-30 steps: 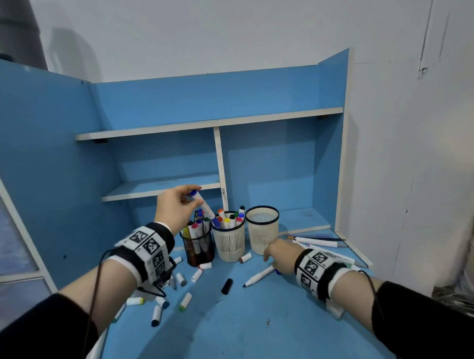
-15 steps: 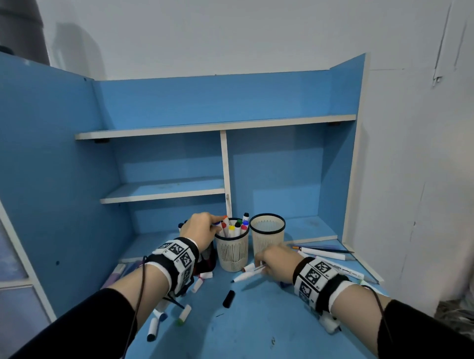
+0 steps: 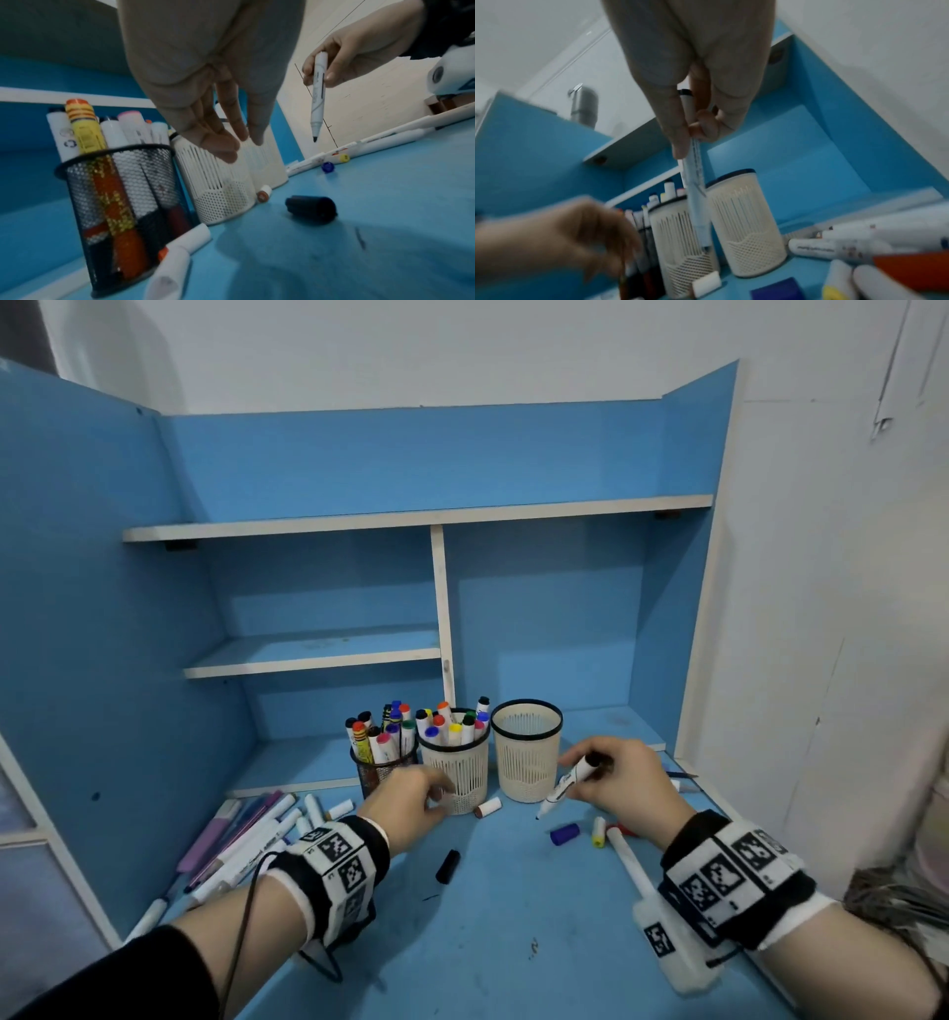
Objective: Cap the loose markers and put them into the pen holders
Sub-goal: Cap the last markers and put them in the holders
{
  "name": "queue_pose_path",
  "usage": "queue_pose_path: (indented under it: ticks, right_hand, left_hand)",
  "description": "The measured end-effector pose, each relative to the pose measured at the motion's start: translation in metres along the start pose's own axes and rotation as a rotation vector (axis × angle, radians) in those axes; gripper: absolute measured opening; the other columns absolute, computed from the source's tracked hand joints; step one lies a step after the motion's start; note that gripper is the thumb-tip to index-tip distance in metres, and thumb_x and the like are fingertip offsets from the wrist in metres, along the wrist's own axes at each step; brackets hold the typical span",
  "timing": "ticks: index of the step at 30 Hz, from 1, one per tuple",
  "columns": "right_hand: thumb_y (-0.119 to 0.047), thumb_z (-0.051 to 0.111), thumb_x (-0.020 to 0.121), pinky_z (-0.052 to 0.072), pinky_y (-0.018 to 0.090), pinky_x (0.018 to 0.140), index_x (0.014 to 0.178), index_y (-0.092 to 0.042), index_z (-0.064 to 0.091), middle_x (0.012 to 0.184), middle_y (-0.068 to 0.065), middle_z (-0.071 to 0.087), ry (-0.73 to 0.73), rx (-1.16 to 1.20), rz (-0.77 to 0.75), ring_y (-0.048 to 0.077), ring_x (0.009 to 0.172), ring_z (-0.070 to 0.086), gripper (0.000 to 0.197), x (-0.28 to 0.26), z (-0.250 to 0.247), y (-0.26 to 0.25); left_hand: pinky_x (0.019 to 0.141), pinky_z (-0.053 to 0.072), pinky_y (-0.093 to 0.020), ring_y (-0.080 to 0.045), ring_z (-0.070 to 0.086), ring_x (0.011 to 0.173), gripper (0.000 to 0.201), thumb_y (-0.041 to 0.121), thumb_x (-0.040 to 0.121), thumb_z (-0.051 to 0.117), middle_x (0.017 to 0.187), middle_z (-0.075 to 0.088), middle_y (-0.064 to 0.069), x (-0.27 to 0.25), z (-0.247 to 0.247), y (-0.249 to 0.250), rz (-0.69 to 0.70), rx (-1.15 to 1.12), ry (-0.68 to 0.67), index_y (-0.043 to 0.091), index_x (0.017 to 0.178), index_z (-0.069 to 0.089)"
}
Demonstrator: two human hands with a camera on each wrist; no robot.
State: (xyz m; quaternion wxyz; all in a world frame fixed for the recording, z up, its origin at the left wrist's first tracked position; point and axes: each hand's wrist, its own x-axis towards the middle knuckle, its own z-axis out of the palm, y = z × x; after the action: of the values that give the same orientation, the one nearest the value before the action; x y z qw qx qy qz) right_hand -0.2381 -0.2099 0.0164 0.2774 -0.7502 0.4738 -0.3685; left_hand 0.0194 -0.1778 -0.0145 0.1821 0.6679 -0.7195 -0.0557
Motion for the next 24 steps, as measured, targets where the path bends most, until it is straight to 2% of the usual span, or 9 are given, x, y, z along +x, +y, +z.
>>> queue_pose_path:
  ticks: [2,5,7,11,13,15,16,20,24]
  right_hand:
    - [0.006,0.077,0.065,0.040,0.009,0.054,0.071,-0.022,0.068,0.072,0.007,0.059,-0.001,0.093,0.022,0.012,0.060,0.048,0.031,-0.005,-0.003,-0.001]
    - [0.005,0.078,0.067,0.046,0.018,0.062,0.072,-0.021,0.069,0.077,0.020,0.064,-0.007,0.186,0.023,0.014,0.064,0.054,0.028,-0.015,-0.004,-0.005]
    - [0.003,0.077,0.070,0.048,0.015,0.063,0.077,-0.018,0.069,0.082,0.019,0.068,-0.008,0.252,0.015,0.011,0.065,0.058,0.024,-0.022,-0.004,-0.007]
    - [0.000,0.072,0.078,0.044,0.011,0.054,0.089,-0.007,0.069,0.079,0.013,0.067,0.022,0.447,0.041,0.002,0.061,0.058,0.013,-0.037,-0.008,-0.011]
    - [0.000,0.069,0.081,0.044,0.011,0.051,0.093,-0.003,0.068,0.081,0.013,0.068,0.055,0.522,0.066,0.002,0.061,0.061,0.013,-0.044,-0.010,-0.010]
    - [0.002,0.067,0.082,0.047,0.013,0.054,0.096,-0.003,0.066,0.085,0.017,0.069,0.091,0.566,0.080,0.009,0.067,0.065,0.015,-0.050,-0.011,-0.009]
    - [0.003,0.067,0.082,0.048,0.013,0.055,0.097,-0.003,0.065,0.086,0.017,0.069,0.112,0.588,0.088,0.012,0.069,0.066,0.017,-0.052,-0.011,-0.009]
    - [0.007,0.063,0.084,0.050,0.014,0.057,0.102,-0.009,0.057,0.088,0.011,0.072,0.178,0.691,0.110,0.012,0.066,0.069,0.025,-0.063,-0.010,-0.009]
    - [0.009,0.061,0.084,0.053,0.016,0.061,0.102,-0.014,0.055,0.084,0.006,0.073,0.220,0.756,0.086,0.012,0.066,0.068,0.029,-0.073,-0.007,-0.009]
  left_hand:
    - [0.072,0.042,-0.016,-0.008,0.053,0.081,0.027,0.022,0.086,0.064,0.095,0.060,0.005,-0.001,0.006,0.002,-0.024,0.029,-0.137,0.017,0.111,0.065]
    - [0.076,0.047,-0.020,-0.011,0.055,0.086,0.033,0.026,0.082,0.070,0.105,0.065,-0.004,-0.001,0.013,0.010,-0.103,0.025,-0.325,0.013,0.111,0.065]
    - [0.081,0.049,-0.022,-0.012,0.054,0.088,0.037,0.025,0.080,0.073,0.107,0.063,-0.005,-0.002,0.017,0.015,-0.121,0.042,-0.414,0.011,0.113,0.065]
    - [0.080,0.048,-0.022,-0.013,0.052,0.091,0.038,0.018,0.079,0.073,0.102,0.054,-0.003,-0.005,0.020,0.021,-0.147,0.066,-0.443,0.014,0.115,0.064]
    - [0.081,0.047,-0.024,-0.017,0.055,0.097,0.041,0.015,0.081,0.069,0.108,0.055,-0.005,-0.009,0.019,0.025,-0.153,0.064,-0.445,0.016,0.121,0.060]
    - [0.081,0.046,-0.023,-0.019,0.057,0.103,0.044,0.013,0.084,0.063,0.116,0.059,-0.008,-0.014,0.017,0.028,-0.129,0.023,-0.413,0.019,0.126,0.056]
    - [0.079,0.044,-0.020,-0.018,0.058,0.100,0.040,0.013,0.085,0.060,0.114,0.062,-0.008,-0.017,0.015,0.030,-0.107,-0.009,-0.374,0.020,0.124,0.058]
    - [0.064,0.044,-0.007,-0.005,0.060,0.077,0.017,0.012,0.080,0.069,0.086,0.066,0.004,-0.030,0.003,0.038,-0.056,-0.286,-0.150,0.022,0.095,0.068]
    - [0.073,0.053,-0.016,-0.012,0.065,0.079,0.016,0.009,0.075,0.076,0.087,0.071,-0.002,-0.053,-0.004,0.051,-0.095,-0.630,0.006,0.019,0.084,0.067]
